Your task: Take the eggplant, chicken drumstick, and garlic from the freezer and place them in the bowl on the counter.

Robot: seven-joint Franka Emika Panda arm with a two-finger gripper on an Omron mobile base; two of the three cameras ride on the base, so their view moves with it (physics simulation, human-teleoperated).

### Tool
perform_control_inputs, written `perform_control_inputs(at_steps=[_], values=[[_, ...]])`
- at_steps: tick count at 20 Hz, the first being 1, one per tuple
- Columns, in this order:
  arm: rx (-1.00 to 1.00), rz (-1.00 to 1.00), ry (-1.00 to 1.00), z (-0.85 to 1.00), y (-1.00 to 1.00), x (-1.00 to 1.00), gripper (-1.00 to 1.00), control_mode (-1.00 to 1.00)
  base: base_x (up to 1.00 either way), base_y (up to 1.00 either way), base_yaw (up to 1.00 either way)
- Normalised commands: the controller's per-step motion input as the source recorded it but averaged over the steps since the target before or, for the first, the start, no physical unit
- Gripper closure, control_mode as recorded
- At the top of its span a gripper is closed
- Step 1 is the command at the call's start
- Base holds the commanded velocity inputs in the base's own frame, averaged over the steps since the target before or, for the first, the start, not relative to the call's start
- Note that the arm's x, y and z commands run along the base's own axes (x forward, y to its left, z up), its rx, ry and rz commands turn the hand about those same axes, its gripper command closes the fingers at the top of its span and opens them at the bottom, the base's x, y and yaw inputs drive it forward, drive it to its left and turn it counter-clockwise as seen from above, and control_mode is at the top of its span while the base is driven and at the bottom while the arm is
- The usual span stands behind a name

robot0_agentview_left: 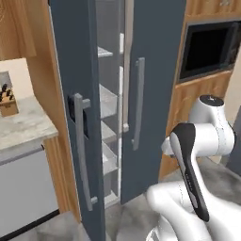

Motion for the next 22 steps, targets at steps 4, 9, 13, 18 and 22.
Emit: perform_control_inputs(at_steps=[4, 9, 13, 18, 22], values=[[0.0, 0.0, 0.0, 0.0, 0.0, 0.0, -1.0, 1.0, 0.72, -0.51, 0.68], [0.0, 0.0, 0.0, 0.0, 0.0, 0.0, -1.0, 1.0, 0.68, -0.57, 0.62], [0.0, 0.0, 0.0, 0.0, 0.0, 0.0, -1.0, 1.0, 0.61, -0.39, 0.52], [0.0, 0.0, 0.0, 0.0, 0.0, 0.0, -1.0, 1.0, 0.48, -0.01, 0.24], [0.0, 0.0, 0.0, 0.0, 0.0, 0.0, -1.0, 1.0, 0.54, 0.0, 0.11]])
